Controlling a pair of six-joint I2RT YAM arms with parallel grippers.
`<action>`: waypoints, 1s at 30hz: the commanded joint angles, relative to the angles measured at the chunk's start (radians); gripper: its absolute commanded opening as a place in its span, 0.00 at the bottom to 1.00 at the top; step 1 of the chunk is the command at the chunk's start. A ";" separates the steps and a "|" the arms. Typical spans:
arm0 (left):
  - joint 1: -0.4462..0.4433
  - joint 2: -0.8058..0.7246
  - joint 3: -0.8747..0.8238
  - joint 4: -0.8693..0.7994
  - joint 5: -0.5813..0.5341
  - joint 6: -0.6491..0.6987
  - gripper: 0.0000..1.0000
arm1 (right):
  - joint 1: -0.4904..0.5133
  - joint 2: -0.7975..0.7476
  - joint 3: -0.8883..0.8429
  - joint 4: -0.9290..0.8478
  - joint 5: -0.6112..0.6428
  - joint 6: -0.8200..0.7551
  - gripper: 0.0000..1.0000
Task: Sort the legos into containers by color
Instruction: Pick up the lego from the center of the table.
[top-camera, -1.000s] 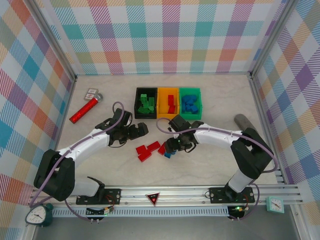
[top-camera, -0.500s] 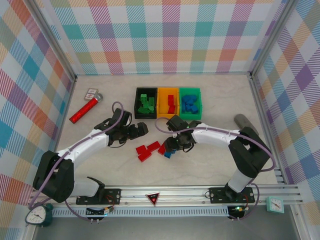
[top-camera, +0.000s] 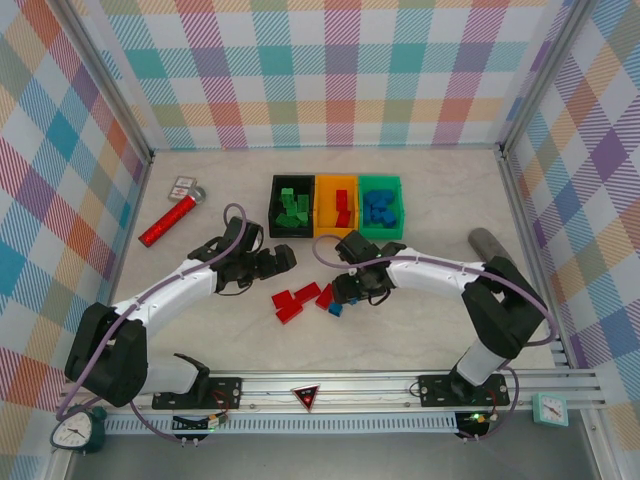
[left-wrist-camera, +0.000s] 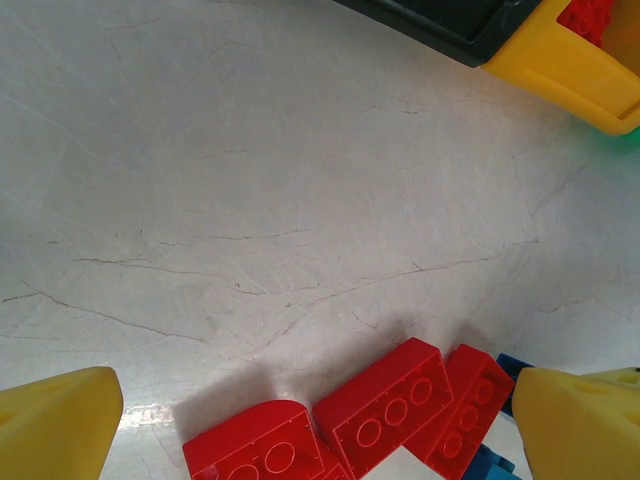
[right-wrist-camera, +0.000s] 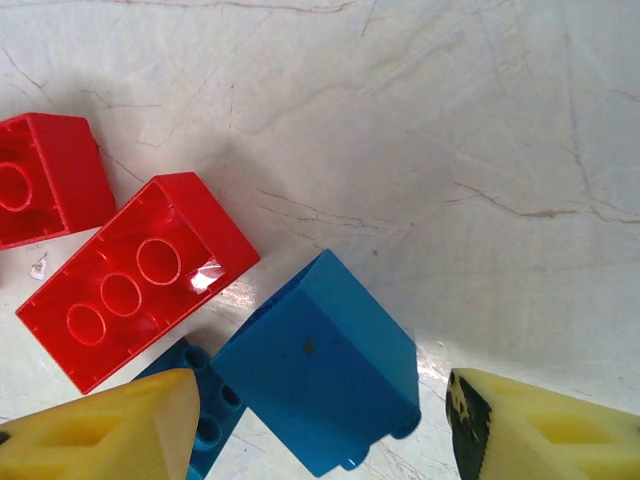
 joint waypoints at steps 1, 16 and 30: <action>-0.004 -0.024 -0.012 -0.003 -0.010 0.000 1.00 | 0.007 0.045 0.034 -0.022 0.000 -0.033 0.67; -0.007 -0.015 0.002 -0.011 -0.003 0.003 1.00 | -0.006 0.027 0.028 -0.017 0.026 -0.026 0.34; -0.021 -0.021 0.014 -0.019 -0.006 -0.001 1.00 | -0.334 -0.046 0.208 0.026 -0.111 -0.061 0.27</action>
